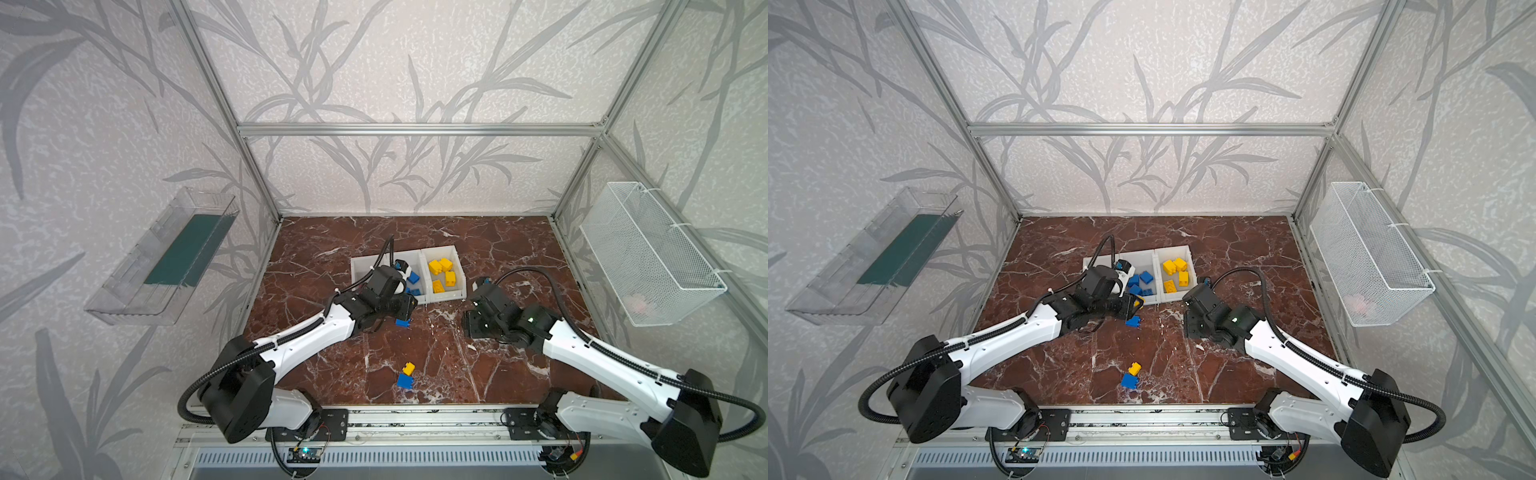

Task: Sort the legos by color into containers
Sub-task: 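Carry the yellow brick into the yellow compartment and release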

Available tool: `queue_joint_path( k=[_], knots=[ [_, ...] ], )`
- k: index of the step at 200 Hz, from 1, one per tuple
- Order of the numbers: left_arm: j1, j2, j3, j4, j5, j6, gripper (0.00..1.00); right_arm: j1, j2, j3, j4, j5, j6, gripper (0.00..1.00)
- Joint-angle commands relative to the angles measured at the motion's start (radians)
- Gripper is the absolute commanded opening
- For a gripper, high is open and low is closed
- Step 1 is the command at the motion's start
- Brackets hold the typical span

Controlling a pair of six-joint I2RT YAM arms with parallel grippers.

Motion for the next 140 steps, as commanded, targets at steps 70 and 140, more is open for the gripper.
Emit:
queue_joint_path(
  k=[70,140],
  knots=[
    [-0.016,0.171,0.204,-0.031,0.069,0.061,0.38,-0.008,-0.016,-0.009,0.021,-0.021,-0.060,0.65],
    [-0.013,0.340,0.368,0.006,0.076,0.118,0.39,-0.008,-0.052,-0.046,0.032,-0.016,0.006,0.65]
  ],
)
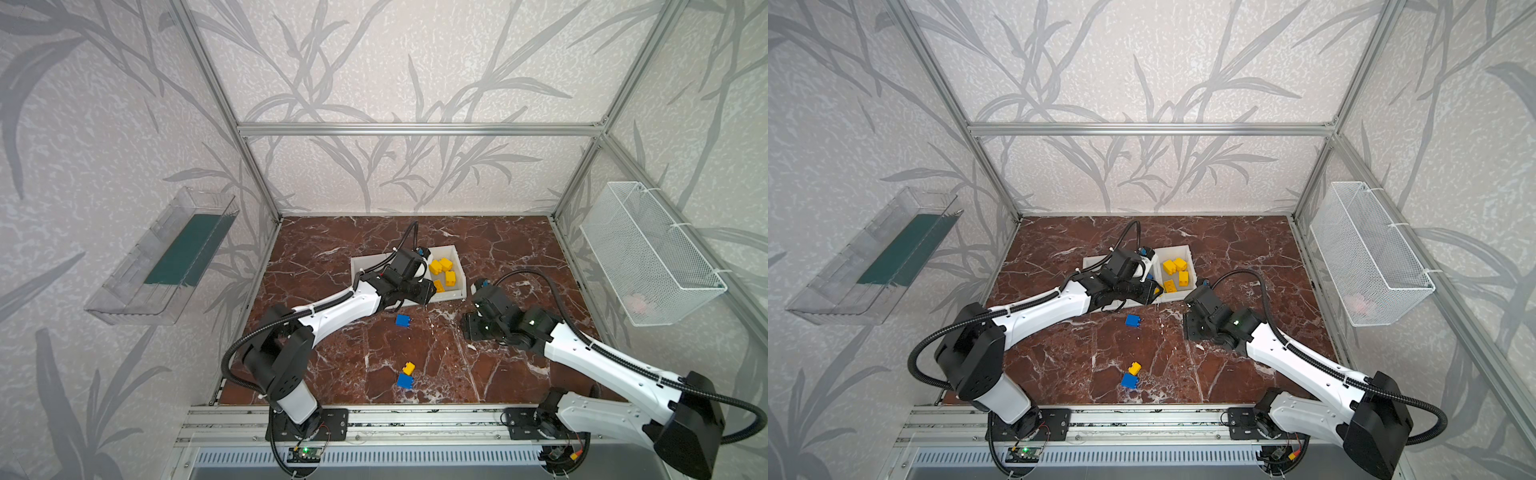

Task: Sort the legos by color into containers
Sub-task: 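Carry the yellow brick into the yellow compartment and release, then draw the left gripper back while the right gripper grasps a blue brick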

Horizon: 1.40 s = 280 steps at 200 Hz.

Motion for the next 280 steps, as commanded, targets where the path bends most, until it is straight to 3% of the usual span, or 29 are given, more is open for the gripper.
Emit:
queue_joint_path(
  k=[1,71,121,150,215,240,280],
  knots=[
    [0.000,0.057,0.082,0.017,0.017,0.042,0.39,-0.006,-0.028,-0.005,-0.007,0.013,0.024,0.65],
    [0.019,0.261,0.316,0.017,0.038,0.043,0.42,-0.006,-0.080,0.020,-0.109,0.034,0.042,0.64],
    [0.030,0.317,0.400,-0.004,0.030,0.042,0.66,-0.007,-0.110,0.017,-0.136,0.046,0.056,0.65],
    [0.034,0.299,0.391,-0.005,0.029,0.034,0.69,-0.006,-0.118,0.018,-0.142,0.053,0.057,0.65],
    [0.098,0.046,0.143,0.044,-0.019,-0.001,0.69,-0.006,-0.085,0.032,-0.139,0.047,0.034,0.65],
    [0.113,-0.090,0.021,0.019,-0.060,0.020,0.70,-0.005,-0.014,0.051,-0.105,0.024,0.009,0.65],
    [0.151,-0.318,-0.200,0.029,-0.106,-0.052,0.71,0.048,0.131,0.138,-0.072,0.027,-0.036,0.64]
  ],
)
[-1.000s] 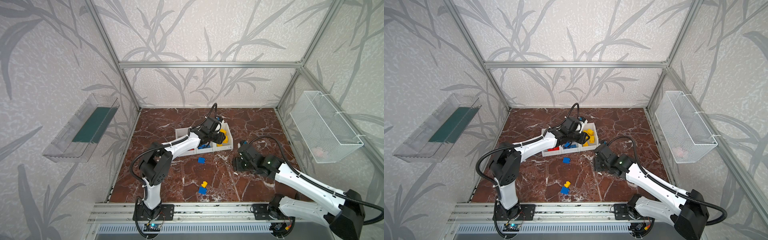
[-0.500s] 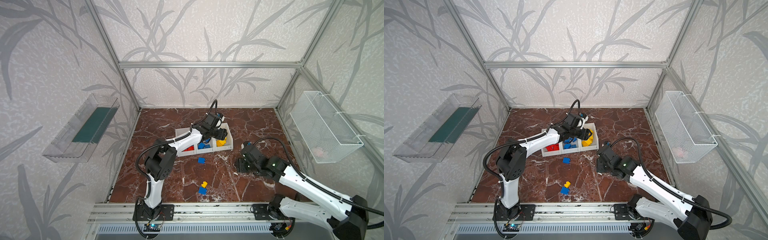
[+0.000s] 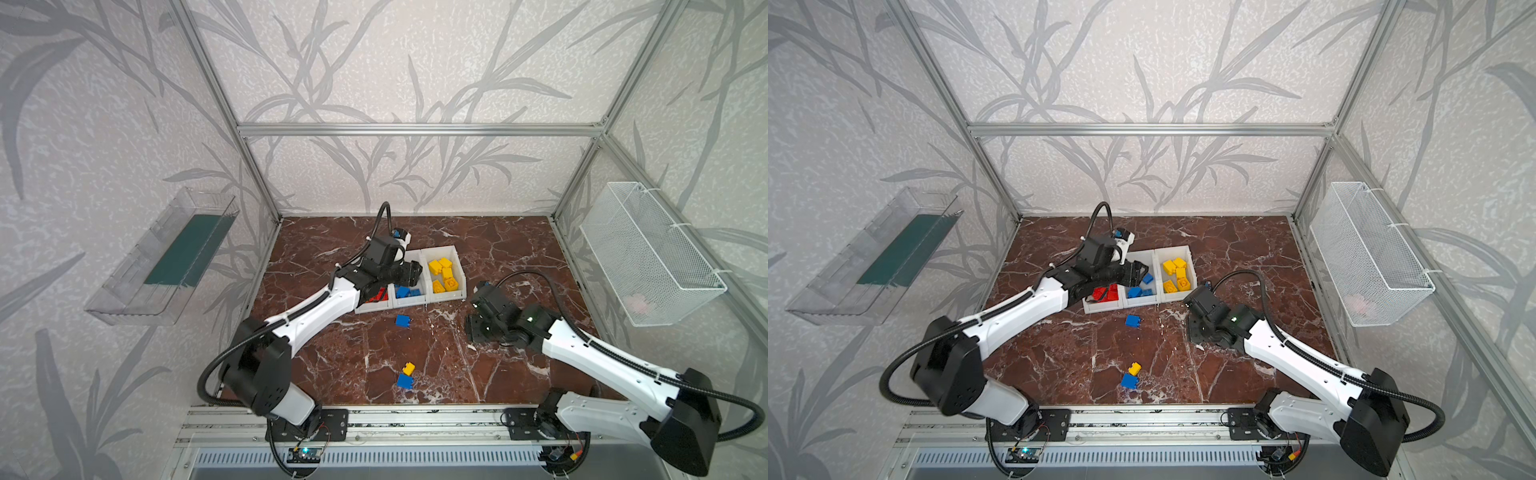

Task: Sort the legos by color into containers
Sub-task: 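Draw the left gripper back while the right gripper grasps a blue brick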

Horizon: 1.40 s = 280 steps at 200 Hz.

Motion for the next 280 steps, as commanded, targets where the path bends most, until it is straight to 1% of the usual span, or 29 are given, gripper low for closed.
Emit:
queue_joint_path(
  k=[1,24,56,75,98,107,111,124,134,163,167,188,223,280],
  knots=[
    [0.013,-0.111,-0.107,-0.006,-0.048,-0.037,0.71,0.033,0.060,0.071,0.033,0.004,-0.047,0.64],
    [0.023,-0.237,-0.202,-0.037,-0.107,-0.053,0.72,0.072,0.146,0.120,0.053,0.001,-0.060,0.65],
    [0.056,-0.414,-0.343,-0.071,-0.171,-0.098,0.74,0.094,0.279,0.198,0.085,-0.039,-0.089,0.65],
    [0.073,-0.509,-0.400,-0.113,-0.213,-0.110,0.74,0.109,0.361,0.251,0.109,-0.058,-0.116,0.65],
    [0.082,-0.610,-0.451,-0.165,-0.234,-0.133,0.75,0.134,0.475,0.341,0.105,-0.079,-0.142,0.65],
    [0.082,-0.647,-0.476,-0.173,-0.235,-0.151,0.75,0.148,0.508,0.382,0.097,-0.077,-0.144,0.65],
    [0.082,-0.662,-0.488,-0.174,-0.237,-0.161,0.75,0.155,0.548,0.401,0.092,-0.069,-0.141,0.65],
    [0.081,-0.704,-0.524,-0.168,-0.238,-0.194,0.75,0.177,0.614,0.460,0.067,-0.017,-0.102,0.66],
    [0.084,-0.730,-0.546,-0.164,-0.235,-0.208,0.75,0.188,0.662,0.500,0.061,-0.004,-0.077,0.66],
    [0.084,-0.760,-0.558,-0.187,-0.249,-0.197,0.75,0.218,0.776,0.601,0.054,0.045,-0.025,0.68],
    [0.083,-0.760,-0.556,-0.194,-0.251,-0.193,0.75,0.220,0.790,0.615,0.051,0.052,0.007,0.68],
    [0.084,-0.762,-0.553,-0.212,-0.246,-0.185,0.75,0.228,0.848,0.671,0.040,0.068,0.051,0.68],
    [0.084,-0.765,-0.575,-0.194,-0.220,-0.195,0.75,0.229,0.882,0.679,0.078,0.104,0.127,0.70],
    [0.083,-0.736,-0.572,-0.183,-0.205,-0.182,0.75,0.229,0.937,0.709,0.063,0.109,0.163,0.70]
  ],
)
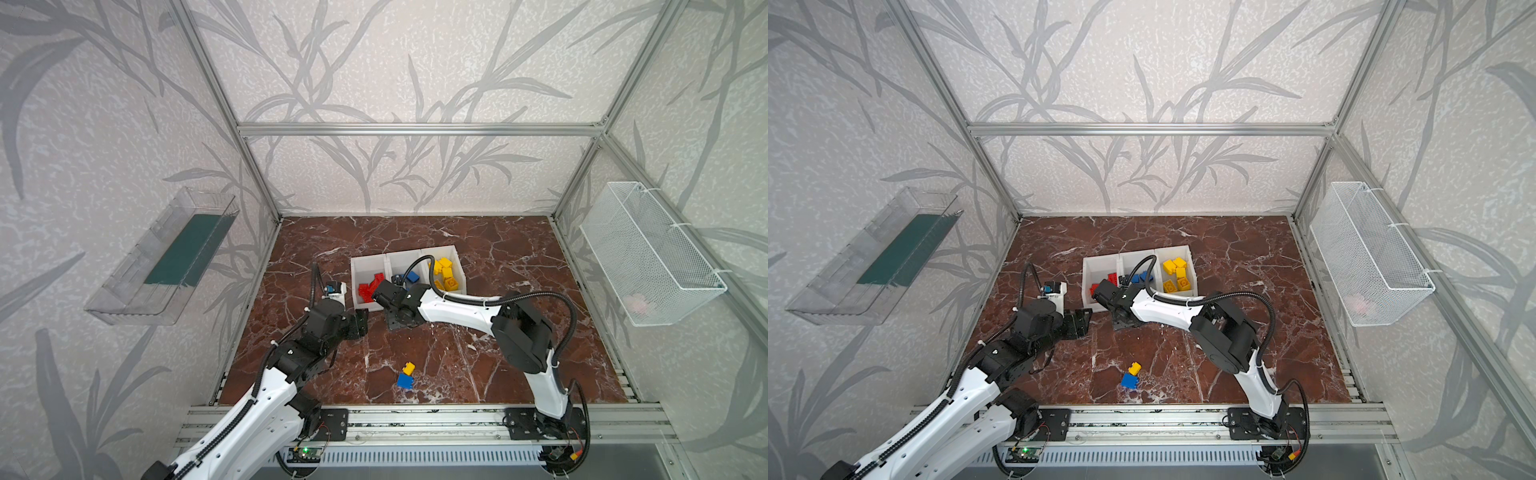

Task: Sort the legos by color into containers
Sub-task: 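Draw the left gripper back while the right gripper grasps a blue brick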

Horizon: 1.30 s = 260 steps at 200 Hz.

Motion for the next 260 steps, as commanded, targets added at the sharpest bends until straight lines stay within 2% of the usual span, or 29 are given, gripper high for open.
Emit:
queue_joint_path(
  k=[1,56,114,140,204,260],
  knots=[
    [0.004,0.011,-0.003,0.001,0.004,0.001,0.75,0.001,0.022,0.020,-0.022,0.028,0.040,0.70],
    [0.005,0.040,0.005,0.006,0.025,0.004,0.75,0.001,0.019,-0.011,-0.040,0.050,0.066,0.70],
    [0.003,0.051,0.008,0.010,0.036,-0.002,0.75,-0.004,0.003,-0.078,0.007,0.022,0.074,0.65],
    [0.003,0.054,0.008,0.012,0.040,-0.003,0.75,-0.005,0.004,-0.097,0.034,0.009,0.073,0.61],
    [0.004,0.042,0.007,-0.003,0.030,-0.004,0.75,-0.009,0.005,-0.115,0.064,-0.006,0.064,0.43],
    [0.004,0.031,-0.003,-0.010,0.023,-0.013,0.75,0.001,-0.074,-0.193,0.056,0.003,0.046,0.39]
  ],
)
